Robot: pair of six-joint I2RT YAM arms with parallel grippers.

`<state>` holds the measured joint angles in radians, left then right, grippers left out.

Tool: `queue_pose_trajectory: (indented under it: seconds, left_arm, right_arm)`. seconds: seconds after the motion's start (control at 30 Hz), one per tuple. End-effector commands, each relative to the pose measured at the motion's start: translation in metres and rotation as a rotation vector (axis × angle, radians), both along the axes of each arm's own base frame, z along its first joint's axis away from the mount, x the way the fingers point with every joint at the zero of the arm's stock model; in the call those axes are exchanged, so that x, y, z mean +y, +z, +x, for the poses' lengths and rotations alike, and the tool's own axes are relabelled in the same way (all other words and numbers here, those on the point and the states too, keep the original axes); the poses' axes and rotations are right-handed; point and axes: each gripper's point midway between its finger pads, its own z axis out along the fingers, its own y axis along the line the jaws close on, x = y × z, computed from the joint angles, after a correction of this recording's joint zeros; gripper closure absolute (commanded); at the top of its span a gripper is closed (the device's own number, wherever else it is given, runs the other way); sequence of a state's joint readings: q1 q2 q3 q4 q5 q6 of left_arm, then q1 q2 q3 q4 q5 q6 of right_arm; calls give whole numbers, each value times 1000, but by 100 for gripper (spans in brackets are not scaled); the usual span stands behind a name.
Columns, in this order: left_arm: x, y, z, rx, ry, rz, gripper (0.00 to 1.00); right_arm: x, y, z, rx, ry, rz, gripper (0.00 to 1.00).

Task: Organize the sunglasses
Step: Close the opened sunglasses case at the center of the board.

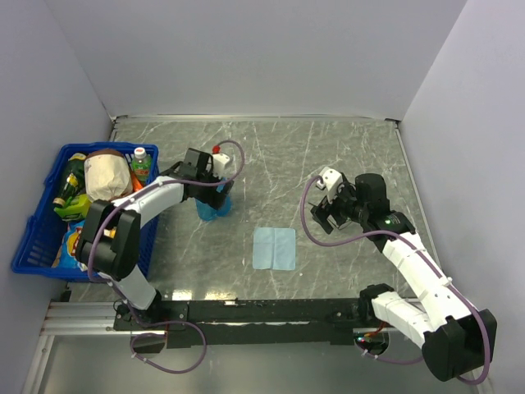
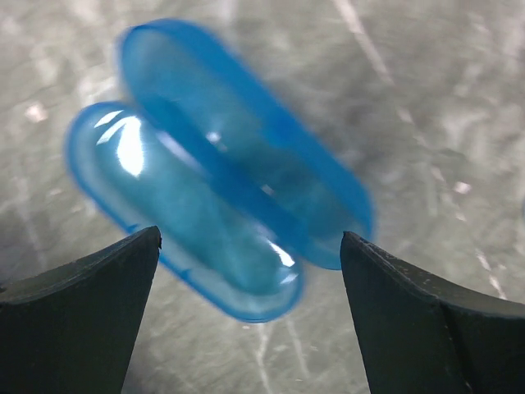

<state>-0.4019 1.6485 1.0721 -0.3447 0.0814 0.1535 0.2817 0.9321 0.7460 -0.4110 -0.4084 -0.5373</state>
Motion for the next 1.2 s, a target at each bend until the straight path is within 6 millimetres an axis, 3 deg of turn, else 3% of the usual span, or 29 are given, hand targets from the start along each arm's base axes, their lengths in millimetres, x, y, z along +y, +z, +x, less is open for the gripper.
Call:
queue_pose_trajectory:
  seconds: [0.0, 0.2, 0.33, 0.5, 0.6, 0.63, 0.67, 0.7, 0.73, 0.8, 0.83, 0.87, 0.9, 0.93, 0.97, 1.0, 1.07, 1.1, 1.17]
  left_arm:
    - [-5, 29, 15, -66, 18, -87, 3]
    - [7, 31, 21, -34, 89, -106, 4]
    - [21, 30, 23, 7, 122, -170, 4]
    - [40, 20, 25, 49, 170, -214, 4]
    - [38, 17, 22, 73, 152, -252, 4]
    - [36, 17, 20, 83, 141, -269, 4]
    - [37, 13, 19, 101, 143, -284, 4]
    - [34, 11, 17, 118, 134, -303, 4]
    - [30, 10, 14, 133, 116, -323, 3]
    - [32, 6, 14, 147, 118, -332, 4]
    - [35, 4, 14, 150, 124, -331, 4]
    - [36, 1, 14, 158, 133, -328, 3]
    - [38, -1, 15, 161, 141, -325, 3]
    - [43, -4, 16, 162, 162, -311, 4]
    - [45, -6, 17, 166, 178, -312, 4]
    - [46, -7, 18, 169, 186, -316, 3]
    - [48, -8, 19, 174, 188, -330, 4]
    - [48, -9, 18, 178, 187, -331, 4]
    - [47, -10, 17, 187, 182, -342, 3]
  right_arm:
    - [2, 11, 4, -44, 10, 17, 5]
    - [12, 13, -2, -46, 69, 50, 4]
    - [23, 2, -2, -15, 98, 35, 5]
    - [48, 13, 4, -21, 122, 58, 6]
    - [64, 20, 15, -27, 142, 110, 16]
    - [69, 14, 20, 0, 148, 119, 18]
    - [74, 23, 30, -24, 148, 140, 19]
    - [79, 22, 35, -2, 139, 159, 20]
    - [85, 9, 43, 47, 135, 161, 23]
    - [96, 15, 59, 75, 122, 203, 25]
    - [104, 0, 65, 135, 124, 206, 29]
    - [111, 10, 77, 127, 120, 233, 30]
    - [117, 8, 81, 166, 110, 256, 31]
    - [125, -8, 87, 217, 107, 252, 32]
    - [133, 2, 98, 219, 95, 278, 32]
    - [140, -12, 103, 263, 89, 273, 33]
    - [154, -4, 116, 275, 78, 297, 34]
    - [159, -16, 120, 310, 66, 289, 34]
    - [174, -10, 127, 307, 71, 291, 34]
